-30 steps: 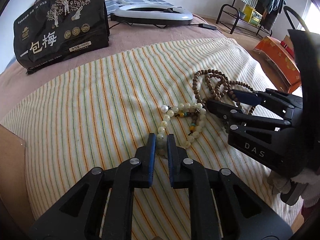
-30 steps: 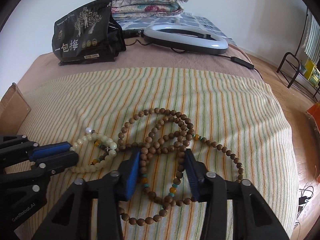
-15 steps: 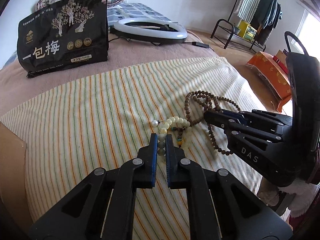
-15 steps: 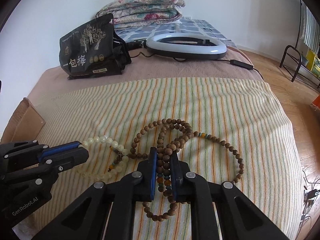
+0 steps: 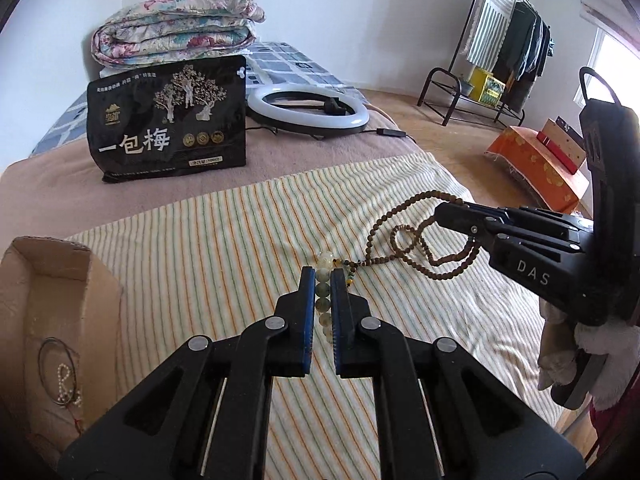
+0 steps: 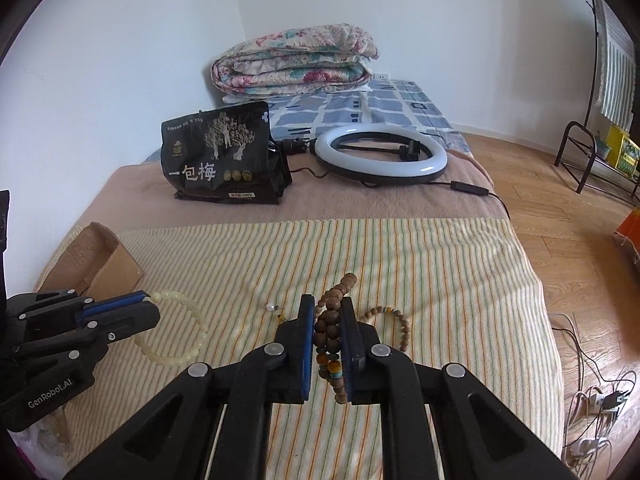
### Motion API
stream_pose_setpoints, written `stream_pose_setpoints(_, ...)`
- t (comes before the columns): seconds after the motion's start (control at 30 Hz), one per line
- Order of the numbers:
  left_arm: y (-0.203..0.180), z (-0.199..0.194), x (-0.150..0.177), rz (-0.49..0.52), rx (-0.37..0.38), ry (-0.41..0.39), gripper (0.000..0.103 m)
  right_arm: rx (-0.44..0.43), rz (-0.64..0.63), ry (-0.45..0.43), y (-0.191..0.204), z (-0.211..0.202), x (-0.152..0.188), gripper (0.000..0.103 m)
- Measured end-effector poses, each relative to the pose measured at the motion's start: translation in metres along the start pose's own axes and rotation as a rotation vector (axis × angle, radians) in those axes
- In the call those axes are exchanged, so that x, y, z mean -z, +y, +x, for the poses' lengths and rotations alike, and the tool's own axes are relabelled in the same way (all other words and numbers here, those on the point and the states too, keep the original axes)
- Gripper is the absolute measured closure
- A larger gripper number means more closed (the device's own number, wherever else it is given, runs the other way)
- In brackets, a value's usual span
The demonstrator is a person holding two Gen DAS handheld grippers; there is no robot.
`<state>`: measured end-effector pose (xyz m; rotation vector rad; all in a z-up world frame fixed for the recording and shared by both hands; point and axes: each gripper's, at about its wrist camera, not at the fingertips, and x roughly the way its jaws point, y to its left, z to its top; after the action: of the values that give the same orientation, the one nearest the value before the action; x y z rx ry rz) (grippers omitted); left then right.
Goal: Organize jewelry
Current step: 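Lift the pale bracelet with the left tool while the right tool carries the brown beads over the box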
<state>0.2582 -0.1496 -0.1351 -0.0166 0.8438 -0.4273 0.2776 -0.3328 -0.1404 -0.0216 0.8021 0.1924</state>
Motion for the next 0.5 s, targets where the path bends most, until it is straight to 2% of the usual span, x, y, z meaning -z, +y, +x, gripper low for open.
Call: stream_pose_setpoints(0.5,0.038,-0.115,0.002,-0.024,-0.051,-0.126,0.098,0.003,-0.105,-0.095,0.059,-0.085,-0.037,0.094)
